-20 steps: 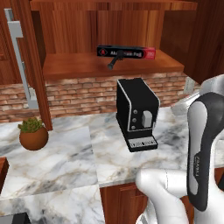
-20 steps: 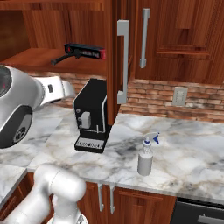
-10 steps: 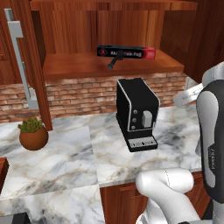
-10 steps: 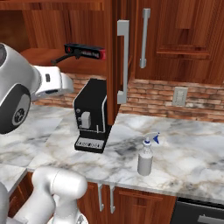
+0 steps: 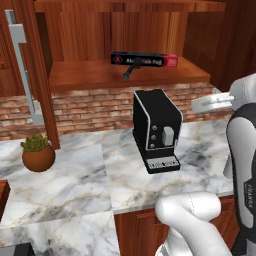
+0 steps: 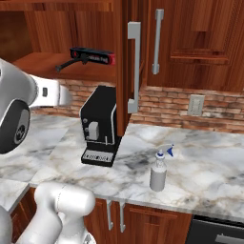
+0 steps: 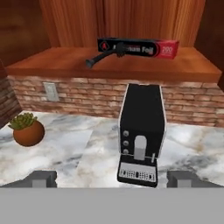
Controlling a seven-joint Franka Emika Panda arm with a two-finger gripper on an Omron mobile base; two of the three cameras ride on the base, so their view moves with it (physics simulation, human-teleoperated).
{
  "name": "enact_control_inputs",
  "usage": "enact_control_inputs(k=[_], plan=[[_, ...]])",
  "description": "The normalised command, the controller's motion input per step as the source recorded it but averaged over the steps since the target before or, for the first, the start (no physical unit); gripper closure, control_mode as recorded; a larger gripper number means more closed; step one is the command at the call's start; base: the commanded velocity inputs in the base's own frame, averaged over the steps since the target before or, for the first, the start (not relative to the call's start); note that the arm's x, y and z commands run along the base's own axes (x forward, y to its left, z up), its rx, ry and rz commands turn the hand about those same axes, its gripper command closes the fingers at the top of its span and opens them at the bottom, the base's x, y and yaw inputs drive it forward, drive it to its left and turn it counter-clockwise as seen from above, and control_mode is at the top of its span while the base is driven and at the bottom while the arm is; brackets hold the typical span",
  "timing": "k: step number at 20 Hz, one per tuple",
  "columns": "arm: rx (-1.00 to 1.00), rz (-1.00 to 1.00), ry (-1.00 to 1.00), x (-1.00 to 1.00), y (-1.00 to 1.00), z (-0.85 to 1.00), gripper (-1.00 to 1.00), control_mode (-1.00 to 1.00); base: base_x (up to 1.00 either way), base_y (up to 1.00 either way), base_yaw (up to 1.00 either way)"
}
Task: Pick the spray and dish brush from the cabinet and place them on the counter.
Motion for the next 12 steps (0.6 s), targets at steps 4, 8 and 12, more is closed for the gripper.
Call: enact_control_inputs(k=[4, 8, 12], plan=[[0.04, -0.15, -0.17, 0.1, 0.65, 0.07, -1.0, -1.0, 0.0, 0.0, 0.0], [0.06, -0.07, -0.05, 0.13, 0.44, 0.35, -1.0, -1.0, 0.0, 0.0, 0.0], [0.13, 0.0, 0.01, 0.21, 0.05, 0.63, -1.0, -1.0, 0.0, 0.0, 0.0]])
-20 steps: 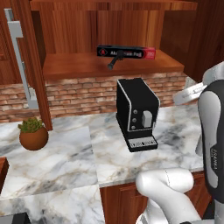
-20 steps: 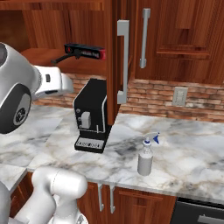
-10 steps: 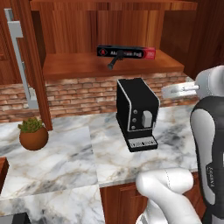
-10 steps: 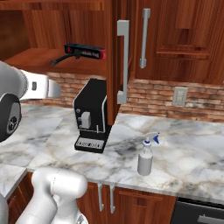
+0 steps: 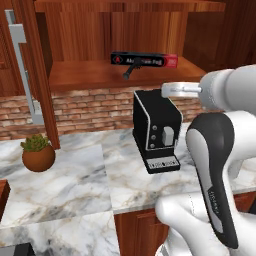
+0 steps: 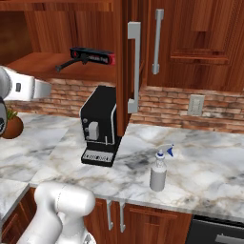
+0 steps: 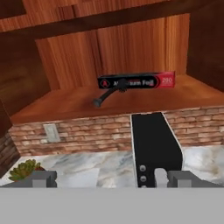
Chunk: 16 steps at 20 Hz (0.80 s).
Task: Pick the spray and dish brush from the cabinet and place them on the counter.
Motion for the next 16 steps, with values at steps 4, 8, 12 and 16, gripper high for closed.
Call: enact_control_inputs(k=[4, 8, 12, 16], plan=[[0.11, 0.01, 0.02, 0.33, 0.03, 0.54, -1.0, -1.0, 0.0, 0.0, 0.0], [0.01, 0.01, 0.0, 0.28, 0.04, 0.11, -1.0, -1.0, 0.0, 0.0, 0.0], [0.0, 0.0, 0.0, 0.18, 0.09, -0.07, -1.0, -1.0, 0.0, 0.0, 0.0], [0.05, 0.0, 0.0, 0.19, 0.11, -0.26, -1.0, -1.0, 0.0, 0.0, 0.0]])
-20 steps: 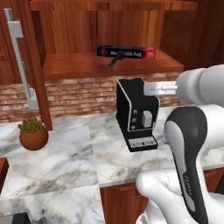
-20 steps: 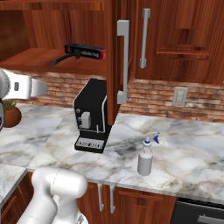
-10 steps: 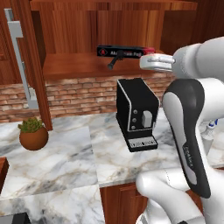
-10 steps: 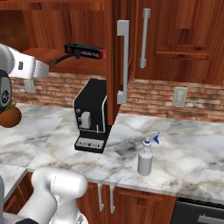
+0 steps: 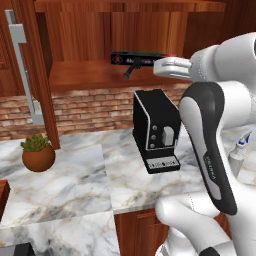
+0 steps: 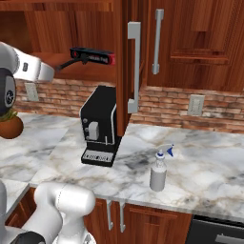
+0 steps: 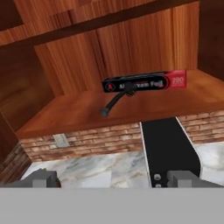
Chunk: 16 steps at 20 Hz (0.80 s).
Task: Pick the spray and dish brush from the cabinet and place them on the counter.
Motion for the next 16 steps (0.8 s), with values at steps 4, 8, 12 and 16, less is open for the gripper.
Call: enact_control_inputs(k=[4, 8, 12, 16], plan=[[0.05, 0.0, 0.0, 0.34, 0.09, -0.18, -1.0, -1.0, 0.0, 0.0, 0.0], [0.04, 0.0, 0.0, 0.44, 0.03, -0.01, -1.0, -1.0, 0.0, 0.0, 0.0], [0.0, 0.0, 0.0, 0.5, 0.04, 0.0, -1.0, -1.0, 0.0, 0.0, 0.0], [0.0, 0.0, 0.0, 0.49, 0.08, 0.0, -1.0, -1.0, 0.0, 0.0, 0.0]])
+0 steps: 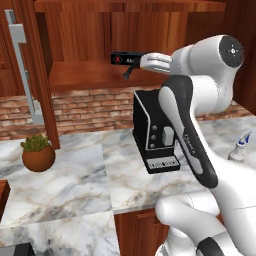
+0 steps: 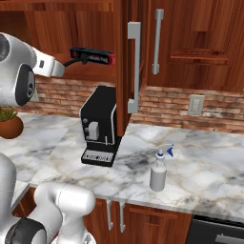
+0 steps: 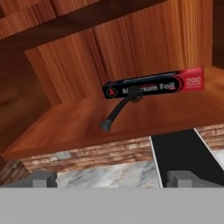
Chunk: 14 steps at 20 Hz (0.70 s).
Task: Pick the spray and dish brush from the cabinet and place them on the counter.
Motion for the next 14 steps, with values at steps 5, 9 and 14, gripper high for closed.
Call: enact_control_inputs(k=[5, 9, 14], plan=[[0.0, 0.0, 0.04, 0.34, 0.02, 0.0, -1.0, -1.0, 0.0, 0.0, 0.0], [0.0, 0.0, 0.12, 0.06, 0.0, 0.0, -1.0, -1.0, 0.0, 0.0, 0.0], [0.01, 0.0, 0.07, 0.24, 0.06, -0.01, -1.0, -1.0, 0.0, 0.0, 0.0]])
